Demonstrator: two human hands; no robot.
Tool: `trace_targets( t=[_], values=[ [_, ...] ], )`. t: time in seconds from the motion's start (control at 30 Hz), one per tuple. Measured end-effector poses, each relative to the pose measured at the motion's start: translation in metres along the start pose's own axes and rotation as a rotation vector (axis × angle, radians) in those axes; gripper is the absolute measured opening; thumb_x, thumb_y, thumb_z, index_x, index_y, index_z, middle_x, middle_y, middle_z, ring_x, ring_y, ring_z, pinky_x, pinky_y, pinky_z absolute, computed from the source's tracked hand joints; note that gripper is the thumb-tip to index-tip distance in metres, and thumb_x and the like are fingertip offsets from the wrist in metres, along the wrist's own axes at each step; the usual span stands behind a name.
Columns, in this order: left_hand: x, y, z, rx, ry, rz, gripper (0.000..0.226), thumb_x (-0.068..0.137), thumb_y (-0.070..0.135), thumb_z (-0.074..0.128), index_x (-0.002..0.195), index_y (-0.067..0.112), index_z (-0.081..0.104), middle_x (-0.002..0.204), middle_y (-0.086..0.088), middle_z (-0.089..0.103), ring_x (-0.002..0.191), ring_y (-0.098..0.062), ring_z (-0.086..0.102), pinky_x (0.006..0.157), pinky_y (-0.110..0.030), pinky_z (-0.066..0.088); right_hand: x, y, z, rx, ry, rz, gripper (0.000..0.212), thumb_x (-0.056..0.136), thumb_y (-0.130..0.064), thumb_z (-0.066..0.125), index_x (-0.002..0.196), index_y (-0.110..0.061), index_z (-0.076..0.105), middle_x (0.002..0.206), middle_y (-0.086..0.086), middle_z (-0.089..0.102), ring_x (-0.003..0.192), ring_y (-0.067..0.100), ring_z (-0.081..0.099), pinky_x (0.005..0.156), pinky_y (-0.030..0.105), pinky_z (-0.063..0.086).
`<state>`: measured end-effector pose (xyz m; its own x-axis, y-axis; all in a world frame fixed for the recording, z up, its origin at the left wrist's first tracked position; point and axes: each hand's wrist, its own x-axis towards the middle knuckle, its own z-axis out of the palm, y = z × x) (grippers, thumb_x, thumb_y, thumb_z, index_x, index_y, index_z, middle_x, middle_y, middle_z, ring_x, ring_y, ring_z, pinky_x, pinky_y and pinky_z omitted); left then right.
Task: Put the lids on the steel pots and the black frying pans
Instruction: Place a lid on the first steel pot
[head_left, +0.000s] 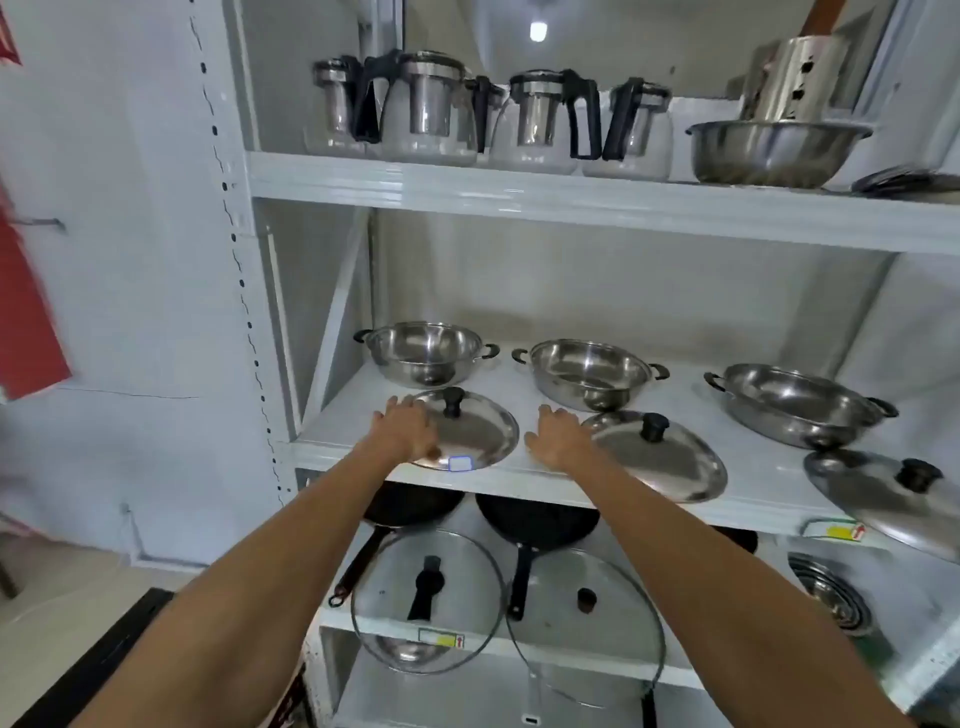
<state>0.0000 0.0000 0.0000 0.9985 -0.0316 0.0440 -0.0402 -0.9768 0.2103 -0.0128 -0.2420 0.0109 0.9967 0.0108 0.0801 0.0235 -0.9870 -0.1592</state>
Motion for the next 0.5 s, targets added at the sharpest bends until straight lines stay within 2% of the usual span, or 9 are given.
trace_targets(
  t=[0.13, 0.23, 0.33, 0.43, 0.5],
  values=[
    [0.023, -0.031, -0.004, -0.006, -0.016, -0.071, 0.055, 0.090, 0.050, 0.050, 0.133, 0.017, 0.058, 0.140, -0.006, 0.048, 0.135, -0.029, 0.037, 0.108, -0.051, 0.032, 0.032, -0.048, 0.013, 0.076, 0.002, -0.090, 0.048, 0.097, -0.037, 0.048, 0.136, -0.010, 0.041, 0.132, 0.019, 0.047, 0.121, 0.036, 0.047, 0.099, 0.045, 0.040],
    [0.039, -0.048, -0.003, 0.009, -0.025, -0.073, 0.050, 0.098, 0.039, 0.041, 0.137, 0.008, 0.050, 0.144, -0.009, 0.046, 0.137, -0.030, 0.038, 0.109, -0.051, 0.032, 0.054, -0.078, 0.027, 0.155, 0.015, -0.139, 0.057, 0.095, -0.048, 0.048, 0.137, -0.011, 0.040, 0.132, 0.019, 0.045, 0.121, 0.038, 0.050, 0.098, 0.047, 0.044],
    [0.055, -0.062, -0.006, -0.020, 0.011, -0.058, 0.049, 0.100, 0.036, 0.036, 0.136, 0.005, 0.048, 0.142, -0.011, 0.049, 0.132, -0.029, 0.045, 0.105, -0.050, 0.035, 0.070, -0.096, 0.029, 0.137, 0.012, -0.158, 0.065, 0.094, -0.058, 0.044, 0.140, -0.013, 0.035, 0.131, 0.019, 0.047, 0.113, 0.039, 0.058, 0.090, 0.048, 0.051],
    [0.076, -0.074, -0.011, -0.058, 0.052, -0.024, 0.047, 0.098, 0.024, 0.039, 0.140, 0.005, 0.043, 0.143, -0.012, 0.048, 0.129, -0.031, 0.048, 0.104, -0.049, 0.038, 0.083, -0.104, 0.027, 0.104, -0.001, -0.199, 0.053, 0.098, -0.049, 0.045, 0.137, -0.014, 0.039, 0.122, 0.018, 0.056, 0.105, 0.035, 0.061, 0.084, 0.043, 0.050],
    [0.088, -0.078, -0.016, -0.070, 0.068, 0.017, 0.058, 0.097, 0.018, 0.043, 0.152, 0.007, 0.027, 0.155, -0.011, 0.035, 0.135, -0.032, 0.043, 0.109, -0.053, 0.037, 0.088, -0.106, 0.022, 0.122, -0.008, -0.204, 0.041, 0.098, -0.042, 0.049, 0.129, -0.014, 0.045, 0.114, 0.016, 0.058, 0.096, 0.032, 0.061, 0.078, 0.039, 0.049]
  ],
)
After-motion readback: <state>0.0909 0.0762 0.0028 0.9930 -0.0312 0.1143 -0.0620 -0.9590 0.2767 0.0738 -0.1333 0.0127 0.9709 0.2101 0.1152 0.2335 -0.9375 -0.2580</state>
